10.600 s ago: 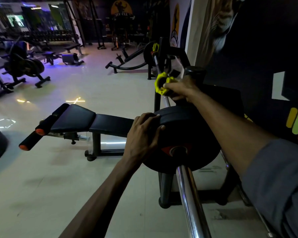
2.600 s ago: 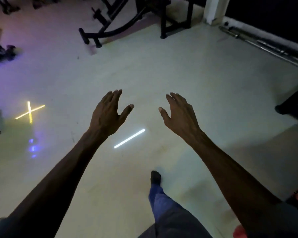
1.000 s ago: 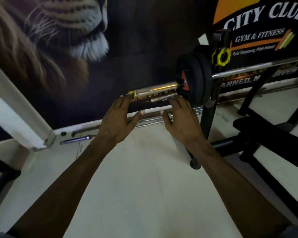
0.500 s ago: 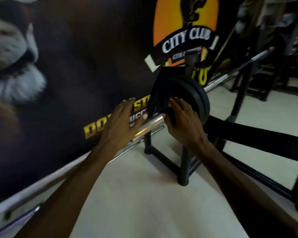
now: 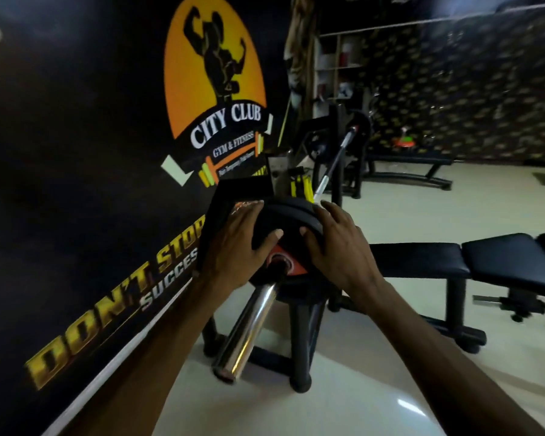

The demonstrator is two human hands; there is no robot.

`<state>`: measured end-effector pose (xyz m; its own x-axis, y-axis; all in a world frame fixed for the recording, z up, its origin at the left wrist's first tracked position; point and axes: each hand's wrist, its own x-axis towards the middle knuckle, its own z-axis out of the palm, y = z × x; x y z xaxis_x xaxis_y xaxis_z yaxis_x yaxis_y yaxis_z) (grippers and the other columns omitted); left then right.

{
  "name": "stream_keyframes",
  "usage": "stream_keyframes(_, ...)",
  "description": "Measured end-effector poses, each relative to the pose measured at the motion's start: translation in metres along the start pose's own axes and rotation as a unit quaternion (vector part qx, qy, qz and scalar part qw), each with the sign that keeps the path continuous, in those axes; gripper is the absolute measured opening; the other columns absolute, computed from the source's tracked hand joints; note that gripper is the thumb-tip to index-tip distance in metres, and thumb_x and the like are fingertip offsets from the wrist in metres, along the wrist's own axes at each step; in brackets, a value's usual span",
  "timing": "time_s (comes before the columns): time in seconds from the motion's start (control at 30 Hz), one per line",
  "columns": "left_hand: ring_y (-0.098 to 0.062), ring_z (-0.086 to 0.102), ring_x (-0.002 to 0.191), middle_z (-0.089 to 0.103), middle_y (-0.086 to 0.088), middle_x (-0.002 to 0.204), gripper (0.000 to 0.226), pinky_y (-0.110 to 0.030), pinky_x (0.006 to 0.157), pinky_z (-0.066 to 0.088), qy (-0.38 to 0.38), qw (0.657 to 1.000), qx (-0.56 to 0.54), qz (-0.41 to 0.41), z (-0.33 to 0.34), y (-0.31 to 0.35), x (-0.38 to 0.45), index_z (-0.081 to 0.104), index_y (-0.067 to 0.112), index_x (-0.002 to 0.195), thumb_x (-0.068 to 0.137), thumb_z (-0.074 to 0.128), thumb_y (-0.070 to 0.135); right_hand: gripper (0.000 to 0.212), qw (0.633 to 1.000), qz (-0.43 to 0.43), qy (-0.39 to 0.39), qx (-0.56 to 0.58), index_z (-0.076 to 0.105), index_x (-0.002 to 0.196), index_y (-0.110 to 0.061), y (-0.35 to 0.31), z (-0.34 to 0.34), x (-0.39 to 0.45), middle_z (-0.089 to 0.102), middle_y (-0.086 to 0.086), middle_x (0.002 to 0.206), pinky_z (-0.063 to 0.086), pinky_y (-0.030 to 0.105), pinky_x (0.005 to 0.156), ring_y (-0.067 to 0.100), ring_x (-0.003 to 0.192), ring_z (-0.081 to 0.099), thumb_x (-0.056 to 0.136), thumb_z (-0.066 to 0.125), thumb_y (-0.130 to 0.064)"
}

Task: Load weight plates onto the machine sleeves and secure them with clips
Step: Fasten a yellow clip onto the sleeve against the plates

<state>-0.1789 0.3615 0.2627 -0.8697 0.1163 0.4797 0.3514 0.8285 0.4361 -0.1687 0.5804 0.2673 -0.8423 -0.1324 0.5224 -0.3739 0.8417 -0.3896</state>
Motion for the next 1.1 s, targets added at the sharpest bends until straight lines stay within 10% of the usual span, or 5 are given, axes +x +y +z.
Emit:
stream_keyframes(0.33,-0.012,0.03,0.156,0.034,0.01,0.169,0.083,-0.035,0.124,0.029,-0.081,0.995,-0.008,0.057,0.034,-0.054,0.094,0.037,0.032,0.159,0.091,0.037,0.08,0.044,0.988,0.104,0.014,0.109,0.061,0.136,-0.015,0.04,0.04,0.122,0.062,0.01,0.137,0.045,0.03,0.096,0.027,0.126,0.059,0.102,0.059,-0.042)
stream_keyframes(0.63,-0.007,0.045,0.14,0.057,0.013,0.148,0.072,-0.023,0.118,0.032,-0.067,0.989,-0.047,0.121,0.045,-0.078,0.111,0.061,0.03,0.143,0.091,0.047,0.077,0.053,0.954,0.232,-0.132,0.135,0.068,0.13,-0.008,0.081,0.082,0.186,0.07,0.009,0.131,0.054,0.044,0.104,0.026,0.12,0.067,0.09,0.077,-0.041)
stream_keyframes(0.9,-0.006,0.045,0.139,0.055,0.014,0.149,0.079,-0.021,0.115,0.029,-0.057,0.986,-0.06,0.146,0.051,-0.092,0.115,0.059,0.032,0.144,0.09,0.036,0.086,0.026,0.975,0.182,-0.066,0.109,0.079,0.106,-0.012,0.086,0.094,0.189,0.078,0.006,0.11,0.054,0.032,0.08,0.019,0.102,0.073,0.089,0.08,-0.033)
stream_keyframes(1.1,-0.002,0.047,0.131,0.059,0.017,0.139,0.067,-0.019,0.109,0.037,-0.075,0.978,-0.14,0.136,0.046,-0.094,0.12,0.064,0.031,0.136,0.091,0.049,0.079,0.027,0.983,0.141,0.112,0.042,0.077,0.103,-0.007,0.072,0.063,0.182,0.07,0.009,0.117,0.055,0.046,0.092,0.028,0.107,0.066,0.09,0.08,-0.031)
